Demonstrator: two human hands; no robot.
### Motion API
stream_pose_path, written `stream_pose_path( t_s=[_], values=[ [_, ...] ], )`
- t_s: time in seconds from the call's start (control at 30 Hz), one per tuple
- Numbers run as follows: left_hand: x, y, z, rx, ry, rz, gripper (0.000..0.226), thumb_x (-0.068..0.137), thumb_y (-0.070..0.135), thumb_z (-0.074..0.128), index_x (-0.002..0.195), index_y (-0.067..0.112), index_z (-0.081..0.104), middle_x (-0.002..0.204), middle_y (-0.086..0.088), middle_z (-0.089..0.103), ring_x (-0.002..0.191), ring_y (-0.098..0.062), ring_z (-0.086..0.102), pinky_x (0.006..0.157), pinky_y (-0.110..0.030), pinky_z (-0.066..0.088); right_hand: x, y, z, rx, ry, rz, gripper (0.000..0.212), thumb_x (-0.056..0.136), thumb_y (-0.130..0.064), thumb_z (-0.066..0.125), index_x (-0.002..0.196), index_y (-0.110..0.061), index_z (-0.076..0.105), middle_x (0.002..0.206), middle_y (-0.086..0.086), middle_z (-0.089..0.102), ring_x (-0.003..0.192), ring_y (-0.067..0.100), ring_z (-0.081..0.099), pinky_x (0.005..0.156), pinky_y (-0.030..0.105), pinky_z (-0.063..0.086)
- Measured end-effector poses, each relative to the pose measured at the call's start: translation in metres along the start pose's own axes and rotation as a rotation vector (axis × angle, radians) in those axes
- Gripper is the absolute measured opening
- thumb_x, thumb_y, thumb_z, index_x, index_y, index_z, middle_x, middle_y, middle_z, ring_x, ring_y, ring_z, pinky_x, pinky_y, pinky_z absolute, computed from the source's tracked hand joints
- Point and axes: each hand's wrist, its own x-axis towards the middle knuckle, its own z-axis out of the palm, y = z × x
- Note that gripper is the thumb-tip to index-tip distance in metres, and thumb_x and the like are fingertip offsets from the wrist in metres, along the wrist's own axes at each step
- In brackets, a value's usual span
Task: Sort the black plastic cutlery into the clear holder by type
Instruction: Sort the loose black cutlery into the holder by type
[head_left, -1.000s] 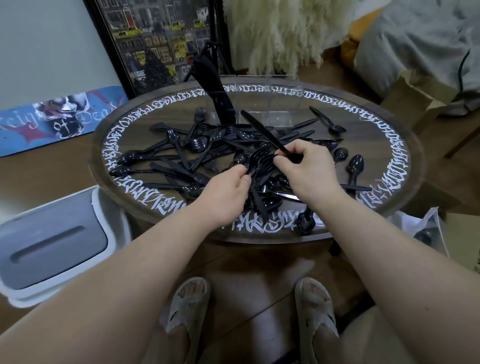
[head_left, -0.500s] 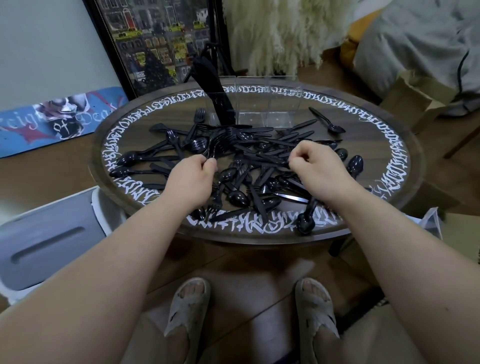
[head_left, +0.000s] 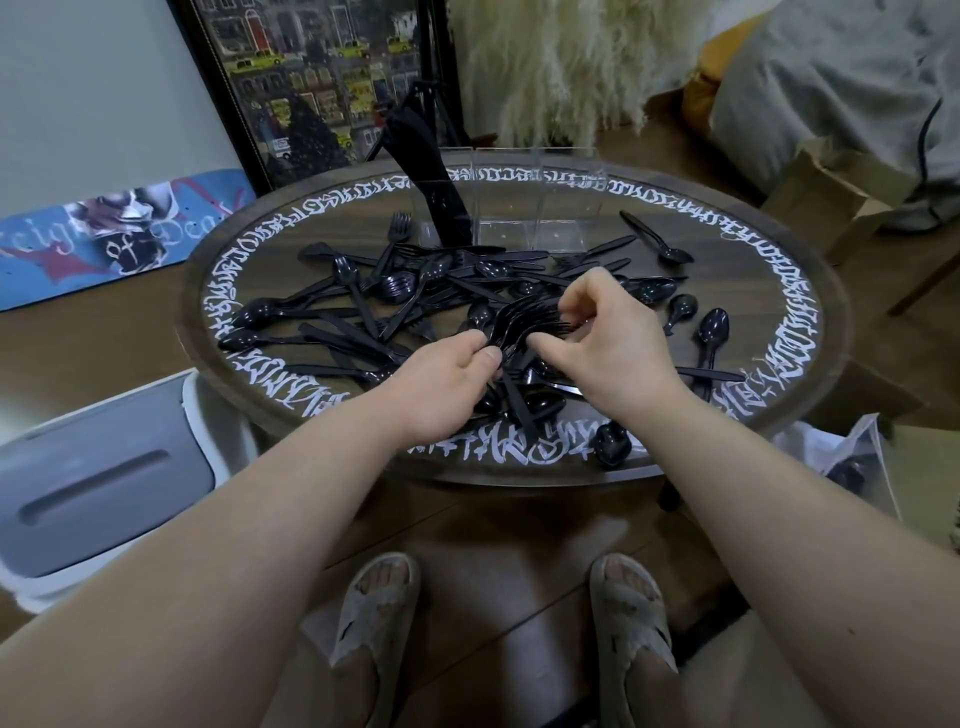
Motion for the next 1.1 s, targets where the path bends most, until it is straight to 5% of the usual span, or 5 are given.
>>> stream_pose_path(
  t_s=[0.23, 0.5, 0.7, 0.9, 1.1],
  values=[
    [-0.0029, 0.005, 0.0011, 0.155, -0.017, 0.097, 0.027, 0.101, 0.033, 0.041, 0.097, 0.011, 0.057, 0.071, 0.003, 0.052, 0.064, -0.012, 0.048, 0.062, -0.03, 0.039, -0.002, -0.001, 0.0001, 0.031, -0.001, -0.03, 0.026, 0.088, -0.022, 0.066, 0.114, -0.022, 0.065, 0.097, -0.009, 0.067, 0.084, 0.004, 0.064, 0.086, 0.024, 0.052],
    [-0.004, 0.0034, 0.0021, 0.133, -0.029, 0.111, 0.021, 0.103, 0.023, 0.035, 0.086, 0.021, 0.048, 0.07, 0.002, 0.049, 0.06, -0.013, 0.045, 0.062, -0.034, 0.04, -0.0071, -0.0026, 0.0035, -0.018, -0.085, -0.163, 0.043, 0.099, -0.013, 0.046, 0.14, -0.025, 0.046, 0.114, -0.002, 0.064, 0.098, 0.011, 0.06, 0.088, 0.022, 0.045],
    [-0.0069, 0.0056, -0.0002, 0.273, 0.005, 0.07, 0.034, 0.103, 0.034, 0.035, 0.128, 0.021, 0.052, 0.08, 0.007, 0.06, 0.075, -0.01, 0.056, 0.07, -0.028, 0.043, -0.0077, -0.0008, 0.0029, -0.098, -0.045, -0.252, 0.035, 0.096, -0.007, 0.047, 0.127, -0.019, 0.061, 0.091, -0.003, 0.058, 0.089, 0.013, 0.057, 0.085, 0.024, 0.045],
    [-0.0063, 0.0019, -0.002, 0.378, 0.138, 0.069, 0.031, 0.1, 0.04, 0.037, 0.114, 0.026, 0.061, 0.088, 0.005, 0.066, 0.086, -0.016, 0.06, 0.079, -0.035, 0.049, -0.0056, 0.0029, 0.0027, -0.179, -0.068, -0.183, 0.035, 0.098, -0.01, 0.044, 0.129, -0.016, 0.059, 0.113, 0.005, 0.064, 0.102, 0.019, 0.061, 0.093, 0.022, 0.042],
    [-0.0093, 0.0028, -0.002, 0.308, 0.239, 0.176, 0.033, 0.099, 0.031, 0.044, 0.131, 0.032, 0.055, 0.1, 0.012, 0.068, 0.096, -0.01, 0.06, 0.084, -0.032, 0.048, -0.0009, 0.0023, 0.0006, -0.175, -0.066, -0.2, 0.037, 0.099, -0.007, 0.041, 0.132, -0.016, 0.056, 0.096, -0.001, 0.053, 0.09, 0.015, 0.054, 0.079, 0.016, 0.037]
  ],
)
